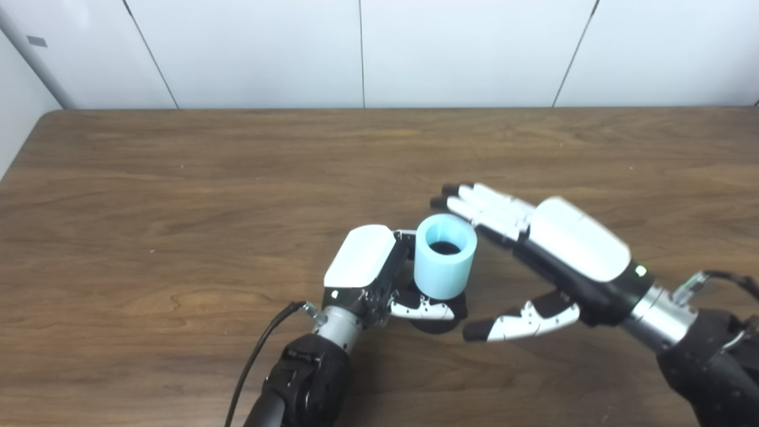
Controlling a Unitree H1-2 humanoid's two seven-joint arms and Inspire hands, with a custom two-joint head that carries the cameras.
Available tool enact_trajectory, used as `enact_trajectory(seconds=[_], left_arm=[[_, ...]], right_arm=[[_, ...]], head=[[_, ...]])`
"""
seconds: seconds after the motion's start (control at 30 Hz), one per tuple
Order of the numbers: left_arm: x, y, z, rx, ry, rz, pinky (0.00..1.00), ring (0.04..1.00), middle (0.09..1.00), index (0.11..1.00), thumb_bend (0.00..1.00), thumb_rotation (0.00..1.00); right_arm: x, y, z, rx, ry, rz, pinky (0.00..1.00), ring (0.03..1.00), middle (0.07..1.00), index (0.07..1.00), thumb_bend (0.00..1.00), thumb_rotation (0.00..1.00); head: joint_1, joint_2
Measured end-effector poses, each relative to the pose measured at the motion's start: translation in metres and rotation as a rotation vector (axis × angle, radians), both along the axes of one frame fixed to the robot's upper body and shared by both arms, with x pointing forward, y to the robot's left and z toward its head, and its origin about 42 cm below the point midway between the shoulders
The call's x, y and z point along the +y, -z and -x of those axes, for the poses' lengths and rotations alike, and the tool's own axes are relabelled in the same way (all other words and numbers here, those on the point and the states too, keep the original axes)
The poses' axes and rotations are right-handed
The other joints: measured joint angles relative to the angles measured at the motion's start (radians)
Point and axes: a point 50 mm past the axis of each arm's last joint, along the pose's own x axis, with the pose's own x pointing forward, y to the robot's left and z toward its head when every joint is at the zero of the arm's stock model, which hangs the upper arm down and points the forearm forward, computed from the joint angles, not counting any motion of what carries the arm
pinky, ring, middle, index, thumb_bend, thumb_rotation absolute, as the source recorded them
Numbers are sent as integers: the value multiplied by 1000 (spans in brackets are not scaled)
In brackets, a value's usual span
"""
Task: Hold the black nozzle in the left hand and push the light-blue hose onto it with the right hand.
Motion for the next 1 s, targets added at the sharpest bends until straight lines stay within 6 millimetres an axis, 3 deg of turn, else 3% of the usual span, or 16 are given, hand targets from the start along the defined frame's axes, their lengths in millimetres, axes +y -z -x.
enact_trajectory(seconds=[0.3, 0.53, 0.77, 0.8, 0.87, 1.0], left_arm=[[1, 2, -2, -1, -9, 10, 686, 623, 488, 487, 525, 0], [3, 2, -4, -1, -12, 11, 656, 617, 483, 492, 525, 0], [10, 2, -8, 1, -29, 20, 600, 621, 482, 512, 524, 0], [11, 2, -9, -2, -29, 17, 604, 633, 555, 505, 523, 28], [13, 0, -11, -9, -25, 6, 648, 677, 663, 660, 799, 72], [19, 1, -15, -4, -21, -29, 762, 773, 779, 776, 924, 166]], right_arm=[[-12, -1, -1, 34, 88, -165, 837, 939, 960, 930, 562, 823], [-21, 24, 1, 205, 151, -287, 758, 905, 946, 933, 529, 862], [-30, 56, 15, 324, 222, -305, 775, 893, 940, 929, 492, 823], [-30, 57, 16, 325, 223, -308, 777, 893, 940, 929, 490, 822], [-31, 61, 17, 333, 230, -315, 785, 897, 942, 932, 490, 825], [-31, 65, 16, 330, 235, -322, 794, 901, 944, 934, 496, 827]], head=[[2, -3], [5, -8], [2, -11], [2, -12], [2, -14], [5, -15]])
